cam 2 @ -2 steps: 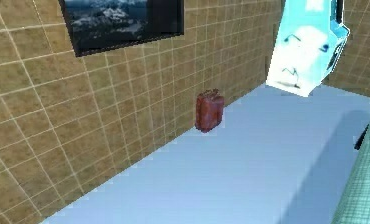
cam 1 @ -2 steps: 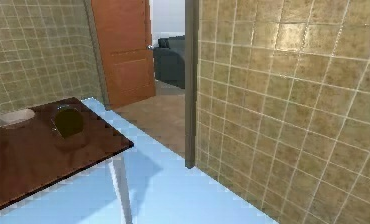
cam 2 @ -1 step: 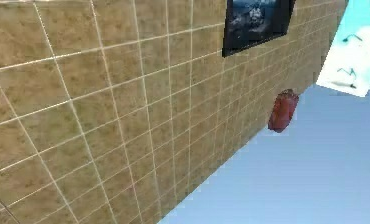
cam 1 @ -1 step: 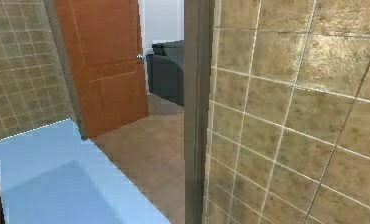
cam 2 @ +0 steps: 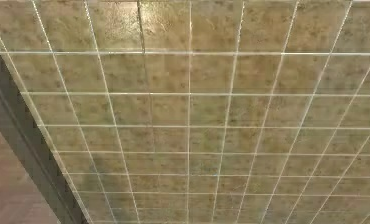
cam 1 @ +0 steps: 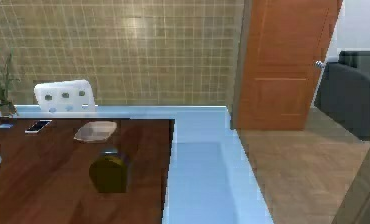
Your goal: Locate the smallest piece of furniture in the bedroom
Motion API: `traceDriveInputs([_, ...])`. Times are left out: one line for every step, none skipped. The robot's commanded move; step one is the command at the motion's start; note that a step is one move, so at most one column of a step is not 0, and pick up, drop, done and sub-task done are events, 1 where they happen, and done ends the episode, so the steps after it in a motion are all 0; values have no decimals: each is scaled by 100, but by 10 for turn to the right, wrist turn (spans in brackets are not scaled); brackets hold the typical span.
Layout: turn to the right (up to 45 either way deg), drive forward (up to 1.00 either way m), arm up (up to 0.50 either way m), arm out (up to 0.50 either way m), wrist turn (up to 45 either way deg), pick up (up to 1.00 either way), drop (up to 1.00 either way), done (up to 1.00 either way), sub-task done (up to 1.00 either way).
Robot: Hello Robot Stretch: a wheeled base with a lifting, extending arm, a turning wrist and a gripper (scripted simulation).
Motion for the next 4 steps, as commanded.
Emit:
traceDriveInputs([-450,0,0,0,0,0,0,0,0])
traceDriveInputs([-450,0,0,0,0,0,0,0,0])
traceDriveInputs([-450,0,0,0,0,0,0,0,0])
traceDriveInputs([-240,0,0,0,0,0,0,0,0])
